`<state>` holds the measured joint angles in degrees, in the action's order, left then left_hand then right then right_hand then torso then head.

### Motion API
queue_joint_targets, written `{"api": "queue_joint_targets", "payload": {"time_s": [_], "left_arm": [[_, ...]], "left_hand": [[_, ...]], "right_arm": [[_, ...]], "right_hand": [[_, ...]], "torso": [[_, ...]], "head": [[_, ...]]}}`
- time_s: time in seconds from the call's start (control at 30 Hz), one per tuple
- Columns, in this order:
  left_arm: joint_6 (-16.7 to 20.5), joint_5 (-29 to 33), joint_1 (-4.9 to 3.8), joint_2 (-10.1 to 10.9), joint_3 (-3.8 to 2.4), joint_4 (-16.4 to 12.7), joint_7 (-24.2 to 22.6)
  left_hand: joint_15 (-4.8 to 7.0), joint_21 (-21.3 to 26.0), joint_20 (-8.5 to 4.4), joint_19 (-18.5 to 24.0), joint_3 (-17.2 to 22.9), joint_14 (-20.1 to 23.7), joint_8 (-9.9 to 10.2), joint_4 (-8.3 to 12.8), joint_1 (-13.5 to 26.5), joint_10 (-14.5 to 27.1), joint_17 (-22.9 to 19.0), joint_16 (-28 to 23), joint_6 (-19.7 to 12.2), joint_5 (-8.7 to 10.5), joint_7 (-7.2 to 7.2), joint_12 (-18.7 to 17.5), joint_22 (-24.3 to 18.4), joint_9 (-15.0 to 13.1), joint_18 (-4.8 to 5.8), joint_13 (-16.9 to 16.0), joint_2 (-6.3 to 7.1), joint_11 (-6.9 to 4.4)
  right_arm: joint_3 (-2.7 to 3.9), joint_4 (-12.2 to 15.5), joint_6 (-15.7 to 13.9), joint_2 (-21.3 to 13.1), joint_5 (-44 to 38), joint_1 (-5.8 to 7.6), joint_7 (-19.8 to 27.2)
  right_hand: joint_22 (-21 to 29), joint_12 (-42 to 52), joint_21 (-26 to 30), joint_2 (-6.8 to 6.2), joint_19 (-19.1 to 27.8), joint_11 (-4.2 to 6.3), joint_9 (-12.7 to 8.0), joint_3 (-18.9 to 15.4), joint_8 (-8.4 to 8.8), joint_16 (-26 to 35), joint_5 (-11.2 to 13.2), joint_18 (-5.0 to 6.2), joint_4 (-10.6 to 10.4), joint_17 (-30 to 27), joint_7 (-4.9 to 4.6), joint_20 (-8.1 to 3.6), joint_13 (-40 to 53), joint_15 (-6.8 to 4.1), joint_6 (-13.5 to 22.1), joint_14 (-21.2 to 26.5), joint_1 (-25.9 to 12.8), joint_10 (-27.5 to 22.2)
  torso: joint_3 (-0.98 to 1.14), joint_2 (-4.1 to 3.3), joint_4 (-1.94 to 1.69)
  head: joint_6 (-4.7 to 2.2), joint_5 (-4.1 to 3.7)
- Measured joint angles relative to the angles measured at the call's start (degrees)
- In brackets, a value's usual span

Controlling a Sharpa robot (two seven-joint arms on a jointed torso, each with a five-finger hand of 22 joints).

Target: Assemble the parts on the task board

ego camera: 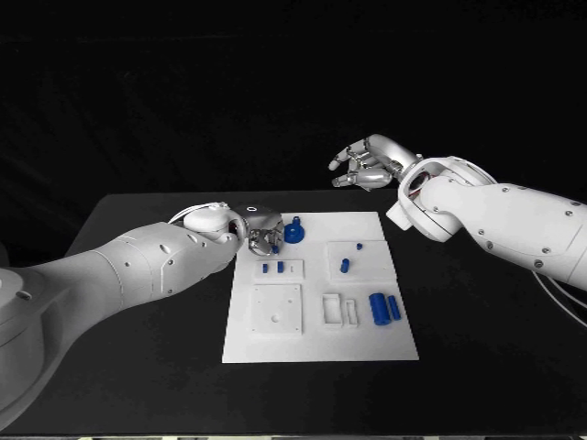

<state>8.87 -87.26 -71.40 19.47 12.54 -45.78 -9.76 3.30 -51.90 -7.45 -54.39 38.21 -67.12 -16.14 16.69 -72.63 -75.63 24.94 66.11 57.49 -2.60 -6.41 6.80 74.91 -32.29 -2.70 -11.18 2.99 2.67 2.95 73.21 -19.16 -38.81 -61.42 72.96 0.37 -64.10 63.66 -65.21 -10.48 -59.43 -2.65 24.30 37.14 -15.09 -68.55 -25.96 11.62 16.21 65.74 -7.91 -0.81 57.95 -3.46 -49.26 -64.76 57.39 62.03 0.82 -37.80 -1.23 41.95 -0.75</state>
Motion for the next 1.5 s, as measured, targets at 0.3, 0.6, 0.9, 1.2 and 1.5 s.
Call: {"api": "queue_joint_targets", "payload": {"time_s": [0.3, 0.6, 0.9, 1.2, 1.5], "left_arm": [[-0.06, -0.01, 0.00, 0.29, 0.00, -0.36, 0.17], [0.01, -0.02, 0.02, 0.20, 0.01, -0.31, 0.22], [0.04, -0.01, 0.03, 0.09, 0.01, -0.10, 0.26], [0.03, 0.06, 0.17, -0.08, 0.01, -0.10, 0.28], [0.03, 0.12, 0.18, -0.10, 0.01, -0.10, 0.28]], "left_hand": [[-0.01, 0.00, 0.01, 0.00, 0.00, 0.00, 0.00, 0.00, 0.00, 0.01, 0.00, 0.00, -0.02, 0.00, 0.02, -0.16, -0.01, 0.06, 0.00, -0.08, 0.01, 0.00], [-0.09, 0.00, 0.01, 0.00, -0.01, -0.09, 0.00, 0.00, -0.04, 0.02, 0.04, 0.00, -0.07, 0.01, 0.07, -0.18, 0.04, 0.16, 0.00, -0.07, 0.05, -0.01], [-0.09, 0.00, 0.02, 0.00, -0.01, -0.09, 0.00, 0.00, -0.04, 0.04, 0.04, 0.00, -0.07, 0.01, 0.07, -0.42, 0.03, 0.25, 0.00, -0.07, 0.05, -0.02], [-0.10, 0.00, -0.11, 0.15, -0.02, -0.10, 0.00, 0.01, 0.19, 0.12, 0.03, 0.00, -0.28, -0.14, -0.13, -0.43, 0.03, 0.33, 0.00, -0.12, 0.29, -0.10], [-0.10, 0.00, -0.03, 0.23, -0.02, -0.10, 0.00, 0.01, 0.19, 0.32, 0.11, 0.00, -0.28, -0.14, -0.13, -0.44, 0.02, 0.40, 0.00, -0.12, 0.29, 0.08]], "right_arm": [[0.00, 0.01, 0.12, 0.00, 0.00, 0.00, -0.03], [0.00, 0.01, 0.16, 0.04, 0.00, 0.00, -0.05], [0.00, 0.02, 0.21, 0.09, 0.00, 0.00, -0.07], [0.00, 0.02, 0.30, 0.12, 0.00, 0.00, -0.11], [0.00, 0.02, 0.43, 0.13, 0.00, 0.00, -0.14]], "right_hand": [[-0.03, 0.00, 0.00, 0.00, 0.00, 0.00, 0.00, 0.00, 0.00, 0.00, 0.00, 0.00, 0.00, 0.00, -0.11, 0.01, 0.00, 0.20, 0.04, 0.19, 0.00, 0.00], [-0.05, 0.00, 0.00, 0.00, 0.01, 0.00, 0.00, 0.00, 0.00, 0.00, 0.00, 0.00, 0.00, 0.01, -0.12, 0.01, -0.05, 0.20, 0.06, 0.19, 0.00, 0.00], [-0.05, 0.00, 0.00, 0.23, 0.09, 0.00, 0.00, 0.00, 0.00, 0.00, 0.00, 0.00, 0.00, 0.01, -0.10, 0.09, -0.05, 0.20, 0.08, 0.19, -0.23, 0.00], [-0.04, 0.00, 0.00, 0.23, 0.10, 0.00, 0.00, 0.00, 0.00, 0.00, 0.00, 0.00, 0.00, 0.01, -0.09, 0.10, -0.11, 0.20, 0.10, 0.19, -0.23, 0.00], [-0.04, 0.23, 0.00, 0.23, 0.10, 0.00, 0.00, 0.00, 0.00, 0.00, 0.00, 0.00, 0.00, -0.04, -0.09, 0.10, -0.10, 0.21, 0.12, 0.19, -0.23, 0.00]], "torso": [[-0.05, 0.03, -0.08], [-0.06, 0.03, -0.04], [0.00, 0.02, 0.01], [0.01, -0.02, 0.06], [0.01, 0.02, 0.03]], "head": [[0.12, -0.07], [0.13, -0.03], [0.14, 0.03], [0.30, -0.10], [0.37, -0.26]]}}
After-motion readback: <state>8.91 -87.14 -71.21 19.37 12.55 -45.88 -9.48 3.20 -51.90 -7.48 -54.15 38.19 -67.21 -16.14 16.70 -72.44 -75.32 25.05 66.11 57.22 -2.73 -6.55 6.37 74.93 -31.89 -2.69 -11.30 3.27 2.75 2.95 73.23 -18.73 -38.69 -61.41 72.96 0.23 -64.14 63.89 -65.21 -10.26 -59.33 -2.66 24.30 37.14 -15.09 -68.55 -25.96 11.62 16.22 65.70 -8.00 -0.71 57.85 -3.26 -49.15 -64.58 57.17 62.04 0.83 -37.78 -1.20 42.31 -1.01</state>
